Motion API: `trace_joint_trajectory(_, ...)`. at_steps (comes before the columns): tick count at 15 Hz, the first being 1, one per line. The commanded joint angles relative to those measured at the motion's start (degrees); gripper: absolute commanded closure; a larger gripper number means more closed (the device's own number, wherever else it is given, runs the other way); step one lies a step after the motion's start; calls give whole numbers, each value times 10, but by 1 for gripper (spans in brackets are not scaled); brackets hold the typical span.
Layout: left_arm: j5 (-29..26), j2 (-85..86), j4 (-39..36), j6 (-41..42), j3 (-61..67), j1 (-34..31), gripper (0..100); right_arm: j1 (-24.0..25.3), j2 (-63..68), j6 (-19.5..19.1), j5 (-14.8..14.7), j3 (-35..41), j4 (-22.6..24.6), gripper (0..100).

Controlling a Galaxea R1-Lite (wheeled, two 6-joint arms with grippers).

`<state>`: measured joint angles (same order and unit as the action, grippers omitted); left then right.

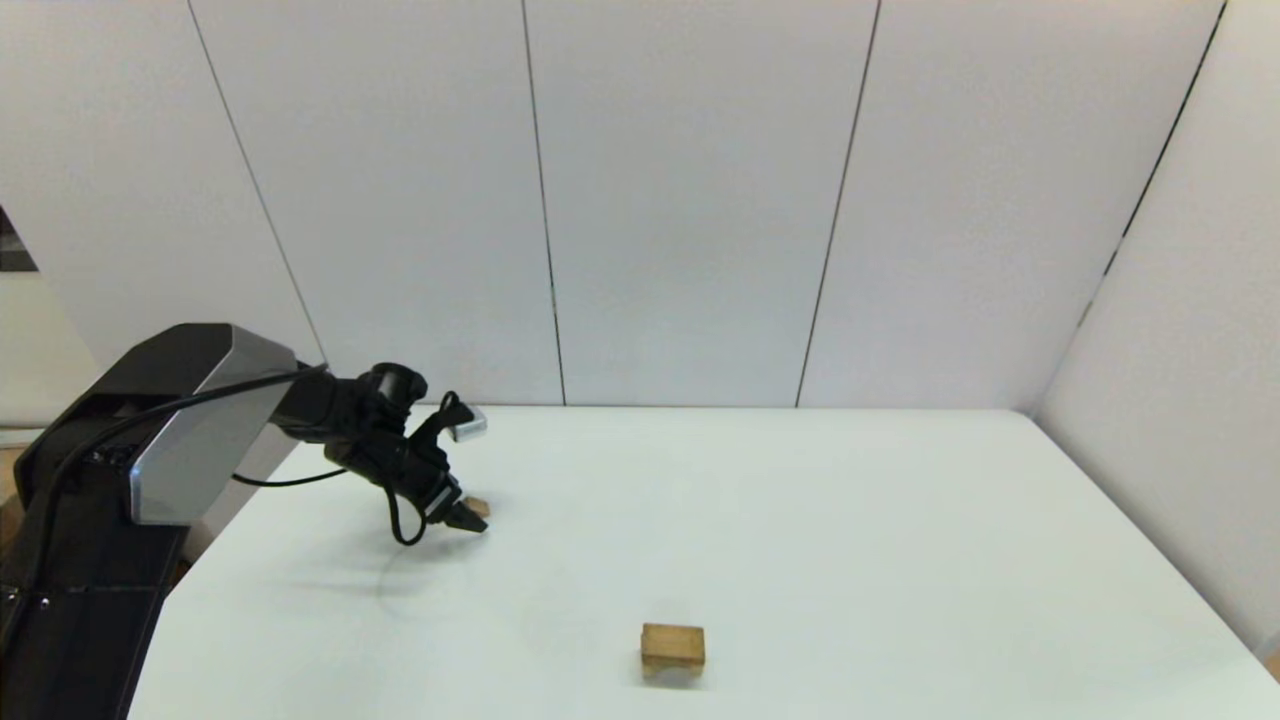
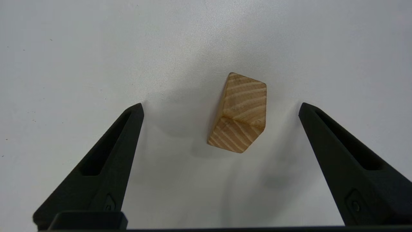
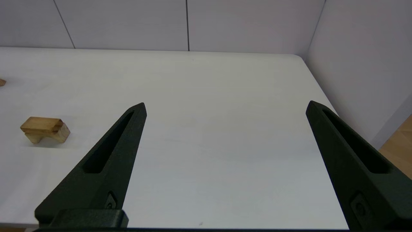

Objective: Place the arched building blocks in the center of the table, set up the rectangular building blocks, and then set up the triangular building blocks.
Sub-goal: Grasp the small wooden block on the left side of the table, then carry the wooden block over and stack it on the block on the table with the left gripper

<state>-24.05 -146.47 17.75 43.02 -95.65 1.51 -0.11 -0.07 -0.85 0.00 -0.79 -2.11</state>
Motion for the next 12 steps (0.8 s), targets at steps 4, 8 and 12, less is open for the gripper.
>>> trace_joint_trajectory(4,-2,-12,0,1,-10,1,100,0,0,0,0,0,0,0)
trace_joint_trajectory(8,-2,-13,-1,1,-10,1,100,0,0,0,0,0,0,0)
trace_joint_trajectory(12,-6,-9,-2,0,-10,1,100,0,1,0,0,0,0,0)
